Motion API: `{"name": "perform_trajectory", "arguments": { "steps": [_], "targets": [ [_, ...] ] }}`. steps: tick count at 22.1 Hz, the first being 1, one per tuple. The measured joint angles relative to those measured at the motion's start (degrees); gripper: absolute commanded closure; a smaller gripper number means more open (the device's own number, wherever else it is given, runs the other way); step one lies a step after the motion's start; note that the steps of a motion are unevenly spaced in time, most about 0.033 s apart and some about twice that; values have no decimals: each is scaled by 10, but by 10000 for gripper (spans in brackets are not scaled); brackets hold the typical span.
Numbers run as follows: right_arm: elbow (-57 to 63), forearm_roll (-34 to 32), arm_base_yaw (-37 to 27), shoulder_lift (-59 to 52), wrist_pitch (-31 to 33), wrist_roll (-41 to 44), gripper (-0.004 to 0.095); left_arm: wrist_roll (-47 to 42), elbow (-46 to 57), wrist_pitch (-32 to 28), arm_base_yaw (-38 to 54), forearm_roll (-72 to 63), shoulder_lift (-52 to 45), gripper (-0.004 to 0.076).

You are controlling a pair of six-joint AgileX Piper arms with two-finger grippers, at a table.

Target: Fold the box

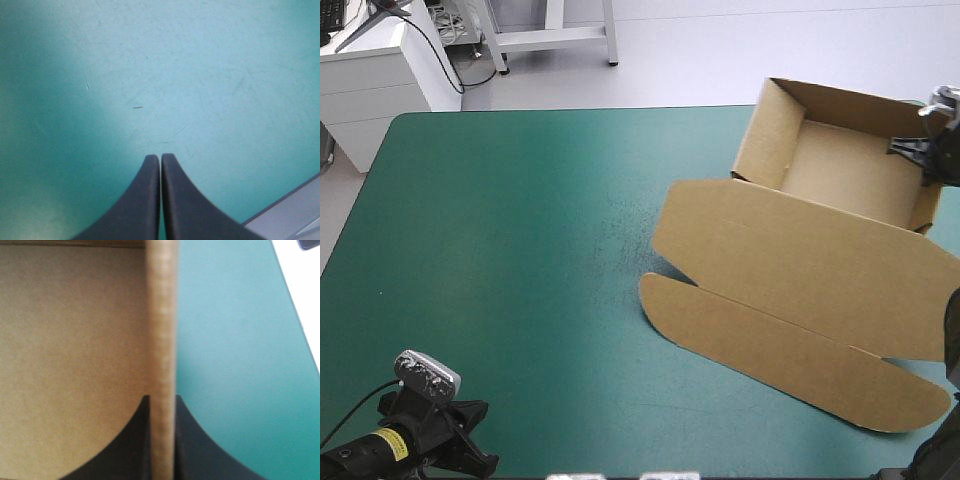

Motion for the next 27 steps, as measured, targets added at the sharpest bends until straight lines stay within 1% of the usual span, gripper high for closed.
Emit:
{"name": "perform_trajectory", "arguments": {
  "steps": [1, 2, 3, 5, 7, 8, 9, 10, 11, 12, 16, 23, 27],
  "targets": [
    [0, -4, -38, 0, 0, -12, 927, 0, 0, 0, 0, 0, 0, 732],
    [0, -4, -54, 1, 0, -15, 927, 0, 0, 0, 0, 0, 0, 732],
    [0, -19, -81, 4, 2, -20, 927, 0, 0, 0, 0, 0, 0, 732],
    [0, -38, -105, 15, 2, -22, 921, 0, 0, 0, 0, 0, 0, 732],
    [0, -44, -112, 23, 2, -14, 898, 0, 0, 0, 0, 3, 0, 732],
    [0, -45, -112, 25, 2, -13, 864, 0, 0, 0, 0, 7, 0, 732],
    [0, -45, -112, 25, 2, -12, 799, 0, 0, 0, 0, 12, 0, 732],
    [0, -47, -112, 25, 2, -11, 768, 0, 0, 0, 0, 16, 0, 732],
    [0, -52, -112, 25, 2, -11, 702, 0, 0, 0, 0, 16, 0, 732],
    [0, -57, -112, 25, 2, -11, 659, 0, 0, 0, 0, 16, 0, 732],
    [0, -59, -112, 25, 2, -16, 571, 0, 0, 1, 0, 16, 0, 732],
    [0, -59, -112, 23, 2, -25, 572, 0, 0, 2, 0, 29, 0, 732],
    [0, -21, -112, 0, 2, -76, 610, 0, 0, 2, 0, 31, 0, 732]
  ]
}}
